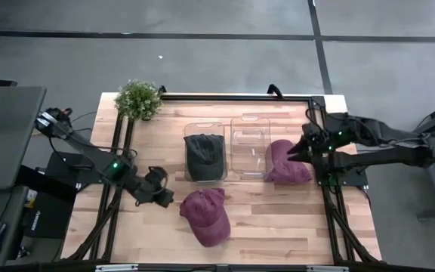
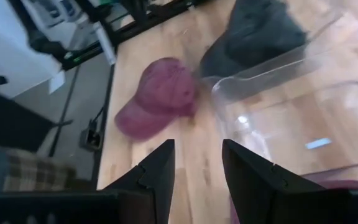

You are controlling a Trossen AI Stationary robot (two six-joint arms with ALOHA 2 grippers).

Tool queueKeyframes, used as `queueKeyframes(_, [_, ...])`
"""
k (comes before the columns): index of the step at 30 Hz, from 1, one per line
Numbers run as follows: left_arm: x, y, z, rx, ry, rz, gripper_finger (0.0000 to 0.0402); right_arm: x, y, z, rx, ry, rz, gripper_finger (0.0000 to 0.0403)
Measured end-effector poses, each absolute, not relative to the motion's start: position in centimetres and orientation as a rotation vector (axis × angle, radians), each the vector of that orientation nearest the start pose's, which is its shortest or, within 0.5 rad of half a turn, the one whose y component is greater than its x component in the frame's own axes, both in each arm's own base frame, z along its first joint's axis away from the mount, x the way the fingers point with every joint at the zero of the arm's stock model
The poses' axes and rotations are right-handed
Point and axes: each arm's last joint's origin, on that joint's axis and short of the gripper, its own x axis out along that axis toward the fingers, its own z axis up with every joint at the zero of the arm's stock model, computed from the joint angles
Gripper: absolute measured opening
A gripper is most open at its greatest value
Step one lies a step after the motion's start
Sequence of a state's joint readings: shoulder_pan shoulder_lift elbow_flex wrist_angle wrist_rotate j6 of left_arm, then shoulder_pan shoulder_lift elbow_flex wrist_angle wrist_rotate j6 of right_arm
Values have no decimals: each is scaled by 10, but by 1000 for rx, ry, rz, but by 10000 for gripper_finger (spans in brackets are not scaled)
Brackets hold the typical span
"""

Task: Pick & Place hat
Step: Put the bottom red cap into the right transparent bin

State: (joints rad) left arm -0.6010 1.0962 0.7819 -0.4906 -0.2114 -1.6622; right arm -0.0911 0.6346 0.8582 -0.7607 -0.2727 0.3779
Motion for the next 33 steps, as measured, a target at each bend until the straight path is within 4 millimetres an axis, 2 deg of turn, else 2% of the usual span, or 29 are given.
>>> queueKeyframes(6, [178, -122, 238, -1325, 777, 385, 3, 122, 1, 303, 484, 580, 153, 129])
queueKeyframes(10, [178, -121, 235, -1341, 770, 404, 28, 125, 2, 294, 504, 592, 183, 129])
queueKeyframes(13, [178, -122, 235, -1363, 787, 403, 71, 125, 2, 293, 506, 596, 197, 129])
queueKeyframes(16, [178, -122, 234, -1382, 797, 416, 133, 125, 3, 295, 502, 585, 217, 129])
queueKeyframes(21, [187, -120, 224, -1404, 810, 488, 241, 125, 3, 295, 498, 582, 231, 129])
queueKeyframes(24, [195, -120, 215, -1346, 848, 503, 286, 125, 3, 295, 491, 581, 233, 129])
queueKeyframes(27, [203, -114, 204, -1296, 883, 547, 302, 126, 3, 295, 491, 578, 243, 129])
queueKeyframes(33, [220, -105, 190, -1259, 951, 543, 296, 126, 4, 296, 497, 581, 258, 129])
